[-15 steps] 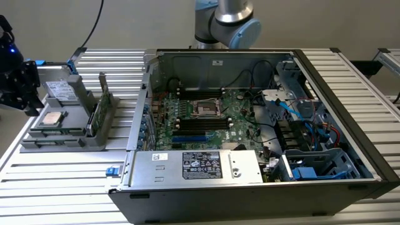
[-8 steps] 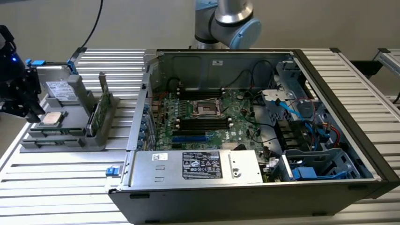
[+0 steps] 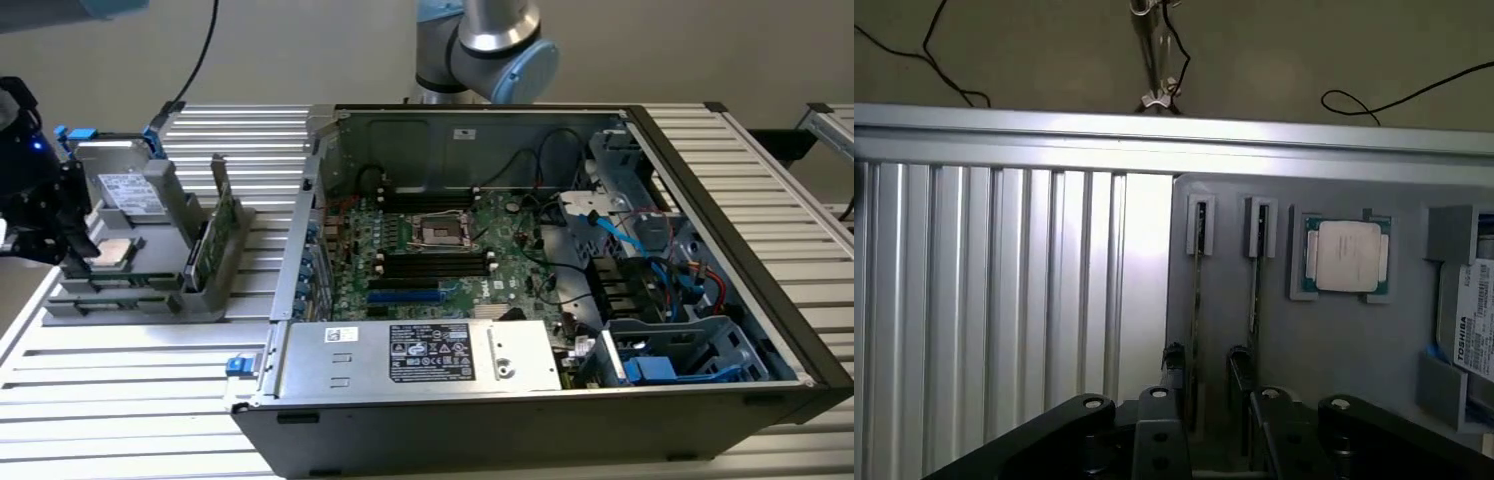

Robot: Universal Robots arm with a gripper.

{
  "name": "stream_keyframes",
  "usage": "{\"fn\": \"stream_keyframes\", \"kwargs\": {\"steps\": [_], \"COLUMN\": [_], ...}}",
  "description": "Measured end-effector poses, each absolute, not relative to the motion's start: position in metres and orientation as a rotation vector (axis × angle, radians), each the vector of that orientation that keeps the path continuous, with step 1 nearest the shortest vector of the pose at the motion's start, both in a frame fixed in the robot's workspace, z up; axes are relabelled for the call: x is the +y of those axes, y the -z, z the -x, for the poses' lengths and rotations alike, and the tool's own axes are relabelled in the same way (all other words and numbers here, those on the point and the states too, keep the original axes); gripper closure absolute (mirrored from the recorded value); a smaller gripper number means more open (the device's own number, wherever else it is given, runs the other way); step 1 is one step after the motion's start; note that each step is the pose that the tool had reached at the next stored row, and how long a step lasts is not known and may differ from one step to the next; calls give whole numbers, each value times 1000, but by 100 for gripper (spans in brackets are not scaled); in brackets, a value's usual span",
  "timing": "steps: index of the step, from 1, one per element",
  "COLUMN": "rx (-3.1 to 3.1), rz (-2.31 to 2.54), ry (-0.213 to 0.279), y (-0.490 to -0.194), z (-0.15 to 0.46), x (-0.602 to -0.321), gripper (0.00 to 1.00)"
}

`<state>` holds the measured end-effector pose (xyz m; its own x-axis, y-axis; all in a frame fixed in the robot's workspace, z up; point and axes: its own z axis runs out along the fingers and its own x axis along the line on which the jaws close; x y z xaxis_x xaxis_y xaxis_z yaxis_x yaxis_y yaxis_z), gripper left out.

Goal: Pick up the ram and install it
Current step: 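Pick up the ram and move it above insertion slot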

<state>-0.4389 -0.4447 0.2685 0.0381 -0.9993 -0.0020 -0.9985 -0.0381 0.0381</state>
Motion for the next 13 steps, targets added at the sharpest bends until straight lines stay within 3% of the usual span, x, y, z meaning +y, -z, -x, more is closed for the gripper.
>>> {"fn": "stream_keyframes", "kwargs": {"steps": [13], "rx": [-2111], "rz": [-2290], "ry": [42], "y": [-245], "z": [439], "x": [-447], "gripper": [69]}}
